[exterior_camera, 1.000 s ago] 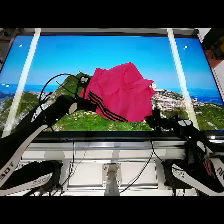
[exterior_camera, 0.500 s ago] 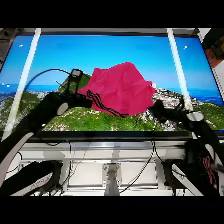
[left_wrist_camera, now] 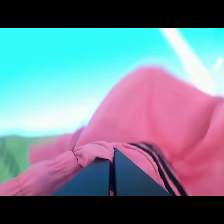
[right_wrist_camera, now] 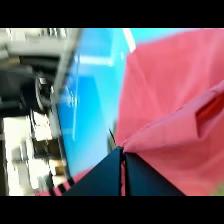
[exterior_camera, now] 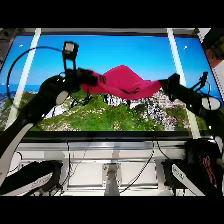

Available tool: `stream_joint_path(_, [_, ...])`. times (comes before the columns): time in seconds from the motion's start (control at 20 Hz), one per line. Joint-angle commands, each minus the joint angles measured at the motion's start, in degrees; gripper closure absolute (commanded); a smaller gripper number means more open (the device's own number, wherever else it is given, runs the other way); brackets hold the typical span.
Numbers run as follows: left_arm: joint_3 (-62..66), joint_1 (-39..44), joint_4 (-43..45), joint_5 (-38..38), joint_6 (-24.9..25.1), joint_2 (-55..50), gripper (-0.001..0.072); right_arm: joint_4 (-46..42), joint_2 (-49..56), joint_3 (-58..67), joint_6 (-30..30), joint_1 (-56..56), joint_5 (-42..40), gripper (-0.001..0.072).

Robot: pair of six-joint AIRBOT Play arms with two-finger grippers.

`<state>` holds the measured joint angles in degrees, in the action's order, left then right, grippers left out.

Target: Fold the clothes and pants, and hang the long-sleeved shirts on hangers.

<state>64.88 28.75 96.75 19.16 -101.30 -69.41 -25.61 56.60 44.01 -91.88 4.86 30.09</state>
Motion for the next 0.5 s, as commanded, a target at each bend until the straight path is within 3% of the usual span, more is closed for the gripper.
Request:
stream_joint_path(0.0, [11.74,-0.46,-1.01,-8.48,0.04,-10.86,0.0702,2.45,10.51,10.97,0.07,-1.03,-7.39,0.0711])
stream_joint_path(0.2, [38.38,-3.41,-3.98,-5.86,-1.38,-26.12,0.0703,3.30,23.65,34.62,0.07,-3.56,-17.90,0.0712])
stream_joint_path(0.35, [59.71,-6.21,-5.73,-1.90,-1.42,-34.69,0.0704,2.78,33.35,58.38,0.07,-3.26,-17.59,0.0712])
stream_joint_path(0.45, [61.22,-8.26,-10.67,-2.32,-1.38,-34.21,0.0704,1.86,38.69,72.54,0.00,-2.67,-14.91,0.0712])
